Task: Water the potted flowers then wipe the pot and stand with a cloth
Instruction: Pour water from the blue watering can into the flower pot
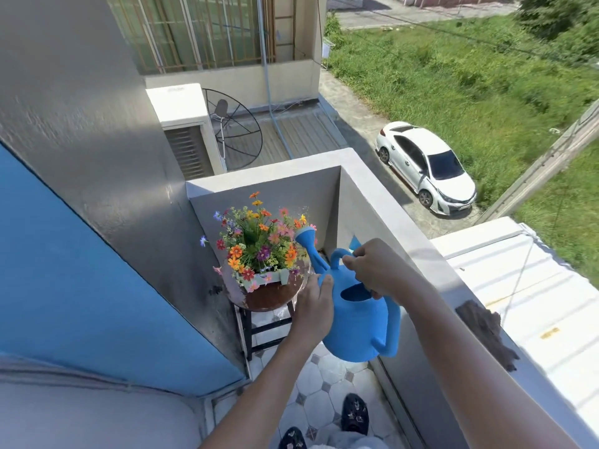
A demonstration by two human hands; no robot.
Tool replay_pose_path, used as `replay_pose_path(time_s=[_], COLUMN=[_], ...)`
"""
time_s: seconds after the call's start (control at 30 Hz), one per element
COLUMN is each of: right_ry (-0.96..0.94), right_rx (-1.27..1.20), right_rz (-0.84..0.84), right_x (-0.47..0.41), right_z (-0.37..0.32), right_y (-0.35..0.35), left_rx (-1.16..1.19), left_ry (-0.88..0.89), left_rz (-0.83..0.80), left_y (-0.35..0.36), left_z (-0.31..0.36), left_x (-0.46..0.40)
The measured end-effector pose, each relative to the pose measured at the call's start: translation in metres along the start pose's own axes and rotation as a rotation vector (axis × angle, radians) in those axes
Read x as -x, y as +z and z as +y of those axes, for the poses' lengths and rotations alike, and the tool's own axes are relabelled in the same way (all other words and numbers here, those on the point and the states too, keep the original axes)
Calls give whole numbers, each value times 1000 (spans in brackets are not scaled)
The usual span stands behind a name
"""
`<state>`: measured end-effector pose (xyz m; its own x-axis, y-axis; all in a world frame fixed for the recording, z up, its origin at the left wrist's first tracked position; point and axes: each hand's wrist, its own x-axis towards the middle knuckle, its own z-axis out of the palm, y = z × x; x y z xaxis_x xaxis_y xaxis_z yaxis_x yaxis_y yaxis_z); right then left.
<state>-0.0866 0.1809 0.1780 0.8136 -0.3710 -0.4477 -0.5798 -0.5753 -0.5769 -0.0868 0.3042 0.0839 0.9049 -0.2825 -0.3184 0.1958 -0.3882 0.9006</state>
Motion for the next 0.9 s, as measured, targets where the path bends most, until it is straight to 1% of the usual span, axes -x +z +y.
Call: replay_pose_path(time_s=[0.2, 0.57, 0.77, 0.9], right_ry=[-25, -154, -174, -187], right_rx=[-6, -14, -15, 0], right_rz=[-29, -83, -109, -116], right_x=[-6, -14, -19, -19], right_z=[-13, -60, -67, -68], right_y=[1, 18, 33, 40], left_rx=[23, 6, 37, 16], left_ry=[2, -4, -17, -19], left_rz=[26, 156, 182, 203], left_y=[-7, -53, -64, -70], left_z=[-1, -2, -10, -14], left_x=[-11, -23, -18, -12])
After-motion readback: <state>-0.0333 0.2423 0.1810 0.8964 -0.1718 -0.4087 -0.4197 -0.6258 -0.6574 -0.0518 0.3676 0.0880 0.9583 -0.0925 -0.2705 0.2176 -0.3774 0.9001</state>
